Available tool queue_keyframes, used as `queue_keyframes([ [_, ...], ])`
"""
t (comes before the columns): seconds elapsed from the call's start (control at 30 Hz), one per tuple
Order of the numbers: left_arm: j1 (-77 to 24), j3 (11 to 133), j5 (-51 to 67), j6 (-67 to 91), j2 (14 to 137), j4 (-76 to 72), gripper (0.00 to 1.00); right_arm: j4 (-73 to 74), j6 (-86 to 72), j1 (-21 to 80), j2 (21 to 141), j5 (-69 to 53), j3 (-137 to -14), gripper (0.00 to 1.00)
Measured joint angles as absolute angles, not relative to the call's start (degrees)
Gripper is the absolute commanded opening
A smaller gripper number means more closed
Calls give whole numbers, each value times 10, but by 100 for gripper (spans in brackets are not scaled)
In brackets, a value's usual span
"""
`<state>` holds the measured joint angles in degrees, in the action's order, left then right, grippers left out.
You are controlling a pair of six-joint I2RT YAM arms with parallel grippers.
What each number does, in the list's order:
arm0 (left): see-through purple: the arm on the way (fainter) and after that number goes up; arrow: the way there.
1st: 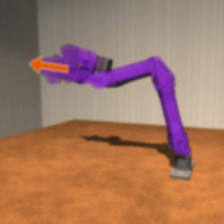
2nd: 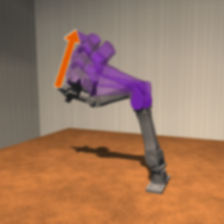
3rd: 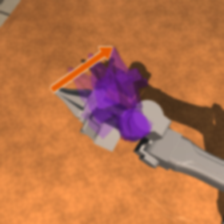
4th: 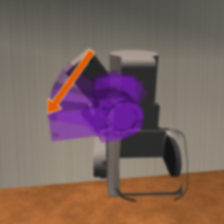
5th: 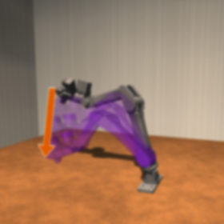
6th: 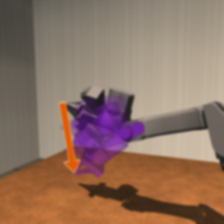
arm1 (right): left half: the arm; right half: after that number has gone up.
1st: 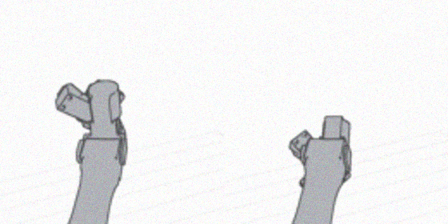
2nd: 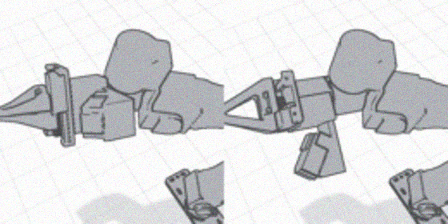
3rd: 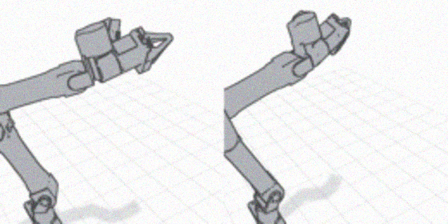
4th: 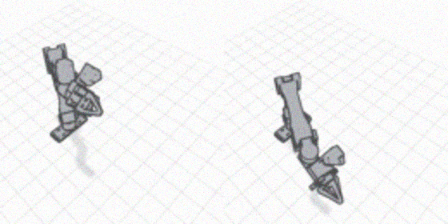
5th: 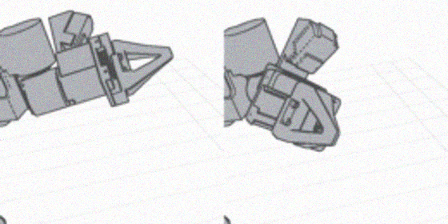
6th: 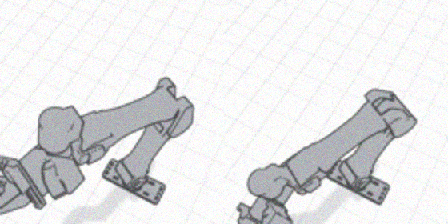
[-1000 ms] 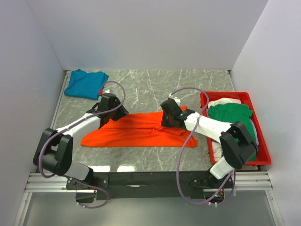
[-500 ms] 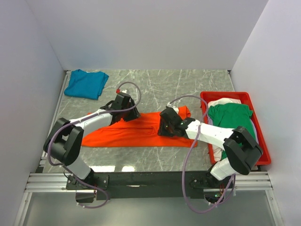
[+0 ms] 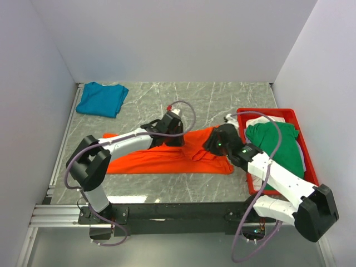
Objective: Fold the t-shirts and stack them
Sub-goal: Fold the tshirt
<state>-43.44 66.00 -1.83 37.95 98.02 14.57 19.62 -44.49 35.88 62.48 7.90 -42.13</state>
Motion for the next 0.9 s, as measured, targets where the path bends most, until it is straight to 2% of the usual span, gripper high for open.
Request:
queue_keyframes([
  [0.17, -486, 689, -54, 361, 1002, 171, 40, 211, -415, 260, 621, 72, -389, 44],
  [0.3, -520, 701, -81, 353, 1016, 189, 42, 210, -390, 223, 642, 61, -388, 44],
  [0.73, -569, 737, -126, 334, 1050, 221, 48, 173, -361, 194, 718, 25, -388, 45],
  [0.9, -575, 747, -129, 329, 1054, 223, 46, 160, -361, 191, 728, 19, -388, 44],
])
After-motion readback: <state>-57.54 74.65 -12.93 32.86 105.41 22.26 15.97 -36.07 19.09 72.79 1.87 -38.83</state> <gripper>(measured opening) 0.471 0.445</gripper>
